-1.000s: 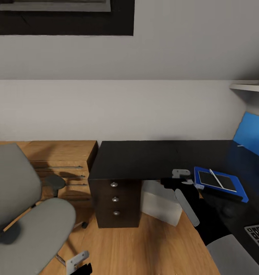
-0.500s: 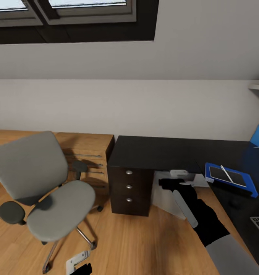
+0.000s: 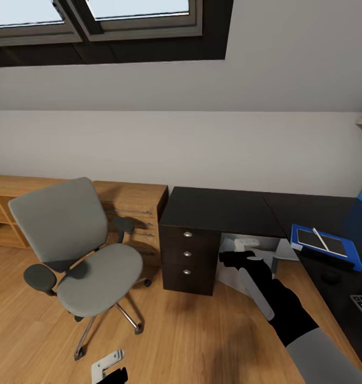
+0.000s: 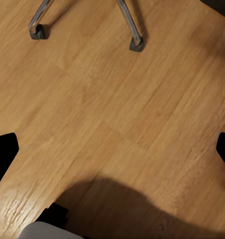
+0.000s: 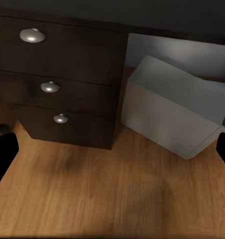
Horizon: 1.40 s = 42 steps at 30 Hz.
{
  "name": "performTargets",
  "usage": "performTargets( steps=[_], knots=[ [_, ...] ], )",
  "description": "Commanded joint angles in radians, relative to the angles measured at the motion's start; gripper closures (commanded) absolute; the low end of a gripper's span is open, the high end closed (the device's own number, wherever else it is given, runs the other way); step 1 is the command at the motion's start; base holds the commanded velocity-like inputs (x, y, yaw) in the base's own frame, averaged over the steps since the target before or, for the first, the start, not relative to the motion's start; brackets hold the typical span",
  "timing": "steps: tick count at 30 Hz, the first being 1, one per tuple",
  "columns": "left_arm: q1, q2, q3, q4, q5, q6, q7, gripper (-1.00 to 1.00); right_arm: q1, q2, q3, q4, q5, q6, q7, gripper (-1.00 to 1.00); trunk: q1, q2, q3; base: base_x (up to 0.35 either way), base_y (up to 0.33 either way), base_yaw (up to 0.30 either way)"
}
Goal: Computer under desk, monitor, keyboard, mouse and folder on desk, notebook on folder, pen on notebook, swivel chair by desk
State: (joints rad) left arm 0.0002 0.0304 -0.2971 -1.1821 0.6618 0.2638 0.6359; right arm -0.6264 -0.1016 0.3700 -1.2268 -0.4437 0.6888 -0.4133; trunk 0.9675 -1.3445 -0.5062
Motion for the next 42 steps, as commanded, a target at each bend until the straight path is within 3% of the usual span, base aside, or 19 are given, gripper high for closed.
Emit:
performTargets(
  steps=[1, 7, 10, 11, 17, 22, 25, 28, 31, 33, 36, 37, 38, 40, 42],
  knots=[
    [0.000, 0.002, -0.002, -0.002, 0.005, 0.003, 0.007, -1.00, -0.001, -0.001, 0.005, 0.001, -0.010, 0.001, -0.010, -1.00, -0.004, 0.007, 0.002, -0.010, 0.000, 0.008],
    [0.000, 0.015, 0.006, -0.002, 0.007, 0.003, 0.010, -1.00, -0.001, 0.000, 0.011, 0.029, -0.012, -0.017, -0.010, -1.00, -0.027, 0.049, 0.021, -0.003, 0.000, 0.003],
    [0.000, 0.067, 0.008, -0.001, 0.009, 0.006, 0.007, -1.00, 0.001, 0.001, 0.075, 0.036, -0.012, -0.038, -0.011, -1.00, -0.038, 0.070, 0.031, 0.000, 0.000, 0.000],
    [0.000, 0.085, 0.007, -0.002, 0.008, 0.007, 0.005, -1.00, 0.016, 0.002, 0.121, 0.064, -0.013, -0.065, -0.011, -1.00, -0.042, 0.077, 0.034, 0.000, 0.000, 0.000],
    [0.000, 0.092, 0.006, -0.002, 0.006, 0.008, 0.003, -1.00, 0.068, 0.002, 0.143, 0.100, -0.014, -0.140, -0.016, -1.00, -0.065, 0.119, 0.052, 0.000, 0.000, 0.000],
    [0.000, 0.092, 0.004, -0.002, 0.007, 0.008, 0.001, -1.00, 0.161, 0.001, 0.147, 0.131, -0.012, -0.207, -0.017, -1.00, -0.084, 0.154, 0.068, 0.000, 0.000, 0.000],
    [0.000, 0.095, -0.001, 0.028, 0.012, 0.002, 0.003, -1.00, 0.215, 0.000, 0.149, 0.258, -0.009, -0.332, -0.018, -1.00, -0.096, 0.175, 0.078, 0.000, 0.000, 0.000],
    [0.000, 0.096, -0.002, 0.086, 0.010, -0.002, 0.004, -1.00, 0.226, 0.000, 0.156, 0.315, -0.008, -0.380, -0.017, -1.00, -0.107, 0.196, 0.087, 0.000, 0.000, 0.000],
    [0.000, 0.096, -0.002, 0.179, 0.010, -0.086, 0.002, -1.00, 0.241, 0.001, 0.197, 0.408, -0.008, -0.482, -0.017, -1.00, -0.119, 0.217, 0.096, 0.000, 0.000, 0.000],
    [0.000, 0.096, -0.004, 0.234, 0.011, -0.182, -0.005, -1.00, 0.243, 0.001, 0.236, 0.466, -0.008, -0.552, -0.017, -1.00, -0.127, 0.231, 0.103, 0.000, 0.000, 0.000],
    [0.000, 0.092, -0.026, 0.371, 0.010, -0.378, -0.046, -1.00, 0.246, 0.005, 0.324, 0.586, -0.009, -0.705, -0.016, -1.00, -0.138, 0.252, 0.112, 0.000, 0.000, 0.000],
    [0.000, 0.091, -0.045, 0.424, 0.010, -0.427, -0.073, -1.00, 0.247, 0.020, 0.342, 0.632, -0.010, -0.756, -0.015, -1.00, -0.142, 0.259, 0.115, 0.000, 0.000, 0.000],
    [0.000, 0.077, -0.099, 0.578, 0.009, -0.496, -0.165, -1.00, 0.247, 0.081, 0.367, 0.805, -0.007, -0.876, -0.006, -1.00, -0.146, 0.266, 0.118, 0.000, 0.000, 0.000],
    [0.000, 0.055, -0.112, 0.628, 0.007, -0.507, -0.193, -1.00, 0.247, 0.106, 0.372, 0.870, -0.006, -0.928, -0.004, -1.00, -0.153, 0.280, 0.125, 0.000, 0.000, 0.000],
    [0.000, 0.027, -0.123, 0.681, 0.010, -0.512, -0.222, -1.00, 0.248, 0.134, 0.371, 0.954, -0.009, -1.054, -0.001, -1.00, -0.161, 0.294, 0.131, 0.000, 0.000, 0.000]
  ],
)
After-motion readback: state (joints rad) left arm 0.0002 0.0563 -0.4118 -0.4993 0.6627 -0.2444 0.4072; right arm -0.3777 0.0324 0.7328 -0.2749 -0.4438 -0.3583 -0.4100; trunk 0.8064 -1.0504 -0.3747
